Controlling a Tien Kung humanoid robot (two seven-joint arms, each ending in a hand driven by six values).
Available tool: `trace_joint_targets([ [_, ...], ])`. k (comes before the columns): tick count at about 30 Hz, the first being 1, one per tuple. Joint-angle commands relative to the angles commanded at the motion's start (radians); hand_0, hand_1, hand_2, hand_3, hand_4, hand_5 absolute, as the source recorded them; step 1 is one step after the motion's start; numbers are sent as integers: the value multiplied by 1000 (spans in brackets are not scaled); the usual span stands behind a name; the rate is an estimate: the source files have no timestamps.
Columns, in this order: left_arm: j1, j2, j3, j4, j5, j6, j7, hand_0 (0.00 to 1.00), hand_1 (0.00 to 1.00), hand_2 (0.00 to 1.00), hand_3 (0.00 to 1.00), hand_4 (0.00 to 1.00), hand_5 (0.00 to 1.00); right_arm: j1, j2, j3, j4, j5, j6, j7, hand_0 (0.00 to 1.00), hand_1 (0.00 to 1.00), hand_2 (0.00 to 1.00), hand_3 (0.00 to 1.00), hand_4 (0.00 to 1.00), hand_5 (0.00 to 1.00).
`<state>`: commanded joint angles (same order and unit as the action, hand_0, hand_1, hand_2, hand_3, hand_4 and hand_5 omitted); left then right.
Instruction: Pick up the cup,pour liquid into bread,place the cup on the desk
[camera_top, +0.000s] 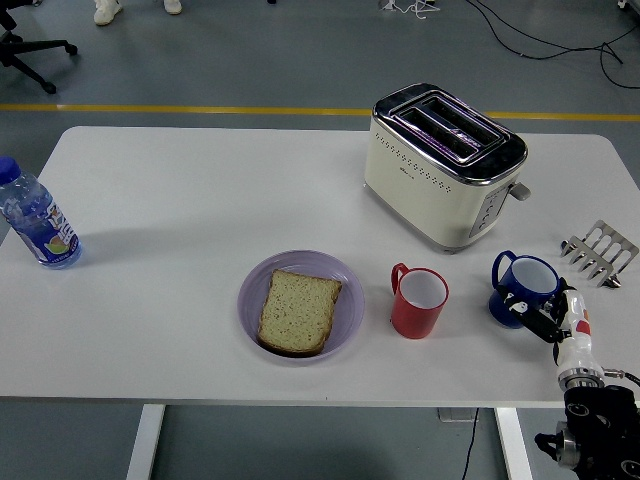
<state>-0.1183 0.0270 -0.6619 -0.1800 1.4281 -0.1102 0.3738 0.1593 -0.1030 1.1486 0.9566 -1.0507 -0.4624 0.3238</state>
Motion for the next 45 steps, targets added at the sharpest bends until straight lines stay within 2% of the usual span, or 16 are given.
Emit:
trace_joint_targets([
  [4, 1, 0, 4, 0, -1, 2, -1, 343, 337, 428, 707, 527, 998, -16, -10, 14, 48, -1, 13, -9, 558, 551, 591, 650, 839, 94],
  [5, 1, 0, 6, 0, -3, 3, -1, 344, 337, 427, 707, 524, 998, -18, -12, 17, 57, -9, 13, -11, 527, 523, 558, 577, 837, 107],
  [9, 2, 1, 0, 0, 4, 2, 0, 344, 337, 427, 707, 524, 998, -35, -28, 36, 129, -43, 9, -29, 527, 523, 558, 577, 837, 107],
  [10, 3, 2, -4, 0, 7, 2, 0, 344, 337, 427, 707, 524, 998, -43, -35, 48, 159, -52, 12, -47, 527, 523, 558, 577, 837, 107],
  [11, 4, 1, -11, 0, 12, 3, 1, 343, 337, 426, 707, 521, 998, -48, -41, 59, 186, -54, 17, -61, 478, 471, 534, 565, 831, 103],
  [15, 9, 0, -27, 0, 24, 4, 2, 343, 337, 426, 707, 521, 998, -62, -65, 100, 287, -73, 40, -121, 478, 471, 534, 565, 831, 103],
  [16, 9, 1, -27, 0, 25, 4, 2, 343, 337, 426, 707, 521, 998, -65, -71, 110, 318, -82, 45, -141, 478, 471, 534, 565, 831, 103],
  [17, 10, 1, -29, 0, 26, 3, 3, 345, 338, 426, 707, 517, 998, -68, -81, 122, 348, -99, 48, -166, 397, 384, 529, 553, 788, 92],
  [20, 11, 2, -33, 0, 30, 3, 3, 345, 338, 426, 707, 517, 998, -74, -100, 141, 435, -135, 44, -246, 397, 384, 529, 553, 788, 92],
  [25, 12, 2, -45, 0, 41, 4, 5, 342, 338, 425, 707, 519, 998, -67, -176, 121, 571, -144, 67, -420, 390, 373, 525, 549, 760, 70],
  [28, 13, 2, -50, 0, 44, 6, 5, 342, 338, 425, 707, 519, 998, -62, -214, 86, 642, -156, 73, -470, 390, 373, 525, 549, 760, 70],
  [35, 16, 2, -59, 0, 53, 7, 6, 344, 337, 424, 707, 512, 998, -15, -240, 11, 745, -190, 76, -495, 385, 373, 516, 548, 748, 65],
  [40, 16, 2, -58, 0, 53, 7, 6, 344, 337, 424, 707, 512, 998, 27, -250, -34, 777, -200, 83, -519, 385, 373, 516, 548, 748, 65],
  [45, 16, 2, -58, 0, 52, 6, 6, 343, 337, 423, 706, 510, 998, 89, -258, -91, 801, -189, 115, -567, 380, 372, 516, 548, 740, 54],
])
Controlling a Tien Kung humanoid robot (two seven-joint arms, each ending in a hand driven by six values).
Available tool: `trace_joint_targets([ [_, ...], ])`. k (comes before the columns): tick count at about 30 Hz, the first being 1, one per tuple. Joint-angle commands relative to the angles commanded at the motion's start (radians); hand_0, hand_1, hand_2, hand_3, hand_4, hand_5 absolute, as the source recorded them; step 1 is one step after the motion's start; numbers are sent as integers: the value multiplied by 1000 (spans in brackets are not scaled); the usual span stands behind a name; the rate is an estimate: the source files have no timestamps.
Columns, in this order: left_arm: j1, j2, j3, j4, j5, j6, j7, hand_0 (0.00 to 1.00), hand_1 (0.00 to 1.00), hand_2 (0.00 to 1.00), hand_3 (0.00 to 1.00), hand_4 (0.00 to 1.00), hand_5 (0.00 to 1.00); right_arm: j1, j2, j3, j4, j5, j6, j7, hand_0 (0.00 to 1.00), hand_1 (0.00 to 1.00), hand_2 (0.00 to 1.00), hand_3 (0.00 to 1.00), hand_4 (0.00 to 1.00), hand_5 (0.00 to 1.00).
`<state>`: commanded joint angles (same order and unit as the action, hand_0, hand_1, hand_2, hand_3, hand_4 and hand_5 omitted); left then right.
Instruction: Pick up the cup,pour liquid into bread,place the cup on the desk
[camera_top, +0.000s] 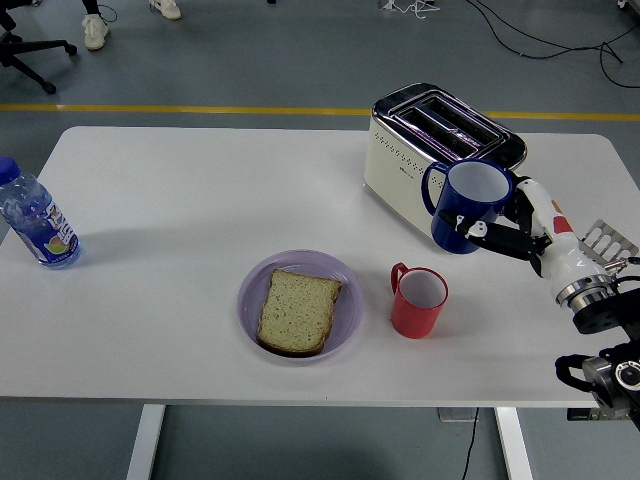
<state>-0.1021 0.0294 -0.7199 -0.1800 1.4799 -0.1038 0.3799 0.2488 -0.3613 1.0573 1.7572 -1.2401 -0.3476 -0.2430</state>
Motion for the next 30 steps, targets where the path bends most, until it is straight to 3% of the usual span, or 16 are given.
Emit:
trace_joint_targets([
  [14, 4, -2, 11, 0, -5, -7, 4, 344, 337, 421, 706, 475, 998, 151, -5, -153, -40, 40, 13, -33, 379, 373, 515, 547, 739, 65],
  [30, -1, -1, 25, 0, -20, -10, 4, 342, 335, 417, 706, 470, 998, 410, -20, -386, -186, 2, 12, -51, 375, 374, 514, 548, 719, 67],
])
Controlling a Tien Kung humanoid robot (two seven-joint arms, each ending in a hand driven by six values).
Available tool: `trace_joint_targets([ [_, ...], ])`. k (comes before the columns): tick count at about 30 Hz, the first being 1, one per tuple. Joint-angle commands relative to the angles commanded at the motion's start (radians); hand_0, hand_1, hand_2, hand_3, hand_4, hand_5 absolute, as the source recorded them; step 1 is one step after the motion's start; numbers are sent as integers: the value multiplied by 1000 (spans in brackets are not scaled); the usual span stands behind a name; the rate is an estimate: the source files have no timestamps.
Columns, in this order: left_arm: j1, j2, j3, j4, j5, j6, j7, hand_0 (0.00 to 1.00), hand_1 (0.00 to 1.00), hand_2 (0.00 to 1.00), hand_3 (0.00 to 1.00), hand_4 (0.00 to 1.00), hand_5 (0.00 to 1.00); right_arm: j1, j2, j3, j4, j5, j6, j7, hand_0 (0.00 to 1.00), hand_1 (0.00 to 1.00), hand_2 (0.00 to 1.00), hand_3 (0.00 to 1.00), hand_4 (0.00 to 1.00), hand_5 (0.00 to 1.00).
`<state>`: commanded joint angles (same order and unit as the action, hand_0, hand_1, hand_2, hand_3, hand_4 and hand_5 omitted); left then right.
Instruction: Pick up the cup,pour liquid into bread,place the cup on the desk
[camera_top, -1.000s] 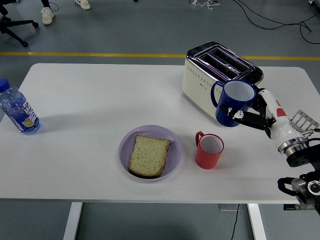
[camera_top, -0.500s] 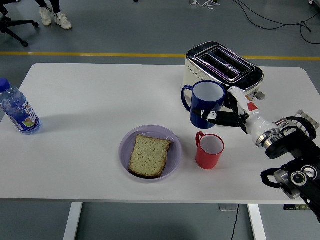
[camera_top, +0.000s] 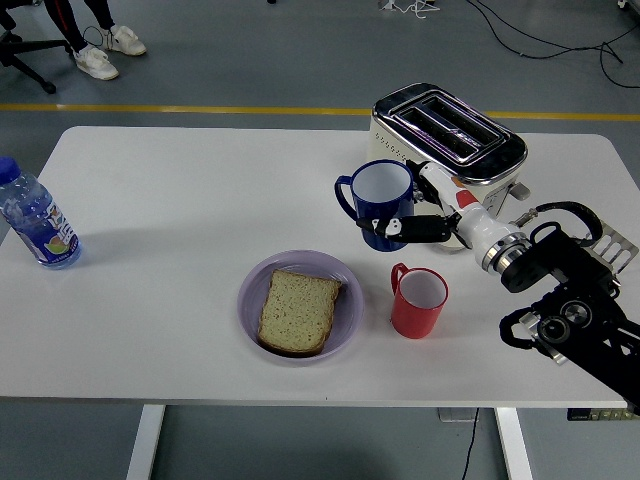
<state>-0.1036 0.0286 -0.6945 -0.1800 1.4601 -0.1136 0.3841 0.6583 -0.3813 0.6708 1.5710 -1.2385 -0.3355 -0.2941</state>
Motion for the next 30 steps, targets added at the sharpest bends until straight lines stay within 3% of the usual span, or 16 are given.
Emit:
trace_joint_targets([
  [6, -6, 0, -1, 0, -2, -1, -1, 342, 335, 415, 706, 469, 998, 96, 2, -101, -36, -35, 2, -5, 375, 374, 513, 549, 713, 67],
  [20, -12, 0, -5, 0, -6, 0, -3, 346, 333, 411, 704, 464, 998, 263, 66, -282, -139, -179, -12, 7, 376, 375, 505, 550, 704, 74],
  [30, -10, -1, -5, 0, -5, -1, -3, 346, 333, 411, 705, 465, 998, 305, 131, -329, -196, -393, -34, 15, 376, 375, 504, 550, 702, 75],
])
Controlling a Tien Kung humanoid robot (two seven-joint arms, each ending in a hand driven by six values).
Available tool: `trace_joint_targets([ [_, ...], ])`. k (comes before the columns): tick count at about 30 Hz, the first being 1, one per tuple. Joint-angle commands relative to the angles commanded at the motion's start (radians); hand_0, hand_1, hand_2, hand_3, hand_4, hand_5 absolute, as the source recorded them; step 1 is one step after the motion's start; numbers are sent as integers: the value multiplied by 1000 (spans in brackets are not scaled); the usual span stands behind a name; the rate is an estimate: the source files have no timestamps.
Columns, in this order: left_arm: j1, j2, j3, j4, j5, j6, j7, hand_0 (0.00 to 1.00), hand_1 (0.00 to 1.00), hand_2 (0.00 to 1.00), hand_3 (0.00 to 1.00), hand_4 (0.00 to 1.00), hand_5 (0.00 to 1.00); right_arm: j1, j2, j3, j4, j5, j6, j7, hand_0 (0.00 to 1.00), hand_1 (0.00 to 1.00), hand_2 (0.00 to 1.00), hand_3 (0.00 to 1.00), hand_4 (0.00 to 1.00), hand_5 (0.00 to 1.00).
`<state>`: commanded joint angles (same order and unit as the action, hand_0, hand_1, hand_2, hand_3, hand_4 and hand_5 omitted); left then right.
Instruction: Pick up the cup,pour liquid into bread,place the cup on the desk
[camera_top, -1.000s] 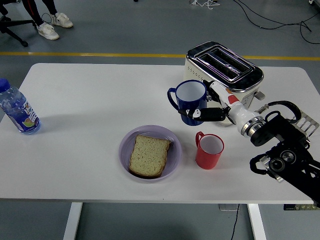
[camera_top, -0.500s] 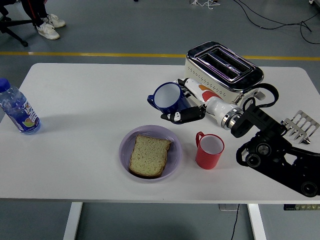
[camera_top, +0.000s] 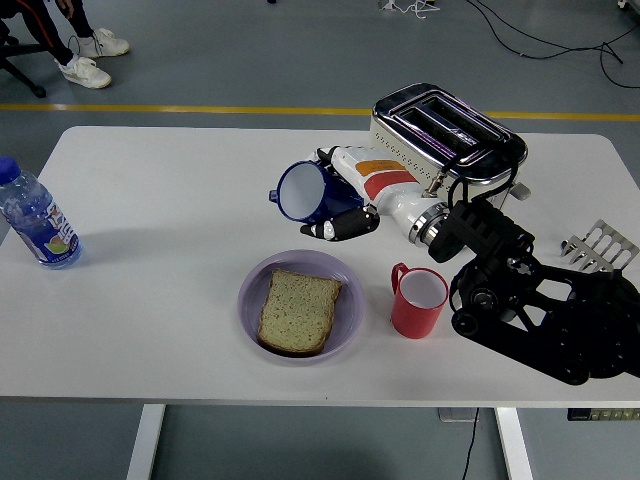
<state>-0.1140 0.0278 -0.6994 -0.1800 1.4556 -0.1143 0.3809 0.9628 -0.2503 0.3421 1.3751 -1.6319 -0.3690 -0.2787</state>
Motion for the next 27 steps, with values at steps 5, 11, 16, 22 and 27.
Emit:
trace_joint_targets([
  [5, -1, 0, 3, 0, -4, 1, -1, 345, 331, 410, 703, 468, 998, 8, 22, -11, -23, -102, -14, 5, 376, 376, 503, 550, 696, 79],
  [11, 0, 0, 3, 0, -3, 0, 0, 345, 332, 409, 703, 469, 998, 7, 34, -29, -53, -208, -54, 11, 379, 376, 503, 550, 689, 76],
  [16, 2, -1, 2, 0, -1, -2, 0, 345, 331, 409, 703, 471, 998, 1, 50, -54, -91, -290, -130, 19, 379, 375, 496, 549, 676, 76],
  [22, 0, -1, 2, 0, 0, -2, 0, 345, 331, 409, 703, 470, 998, 5, 60, -78, -137, -359, -224, 53, 385, 377, 495, 549, 665, 76],
  [27, 0, -2, 5, 0, -3, -1, -1, 344, 331, 409, 702, 470, 998, 13, 64, -104, -181, -384, -276, 116, 397, 380, 498, 550, 653, 74],
])
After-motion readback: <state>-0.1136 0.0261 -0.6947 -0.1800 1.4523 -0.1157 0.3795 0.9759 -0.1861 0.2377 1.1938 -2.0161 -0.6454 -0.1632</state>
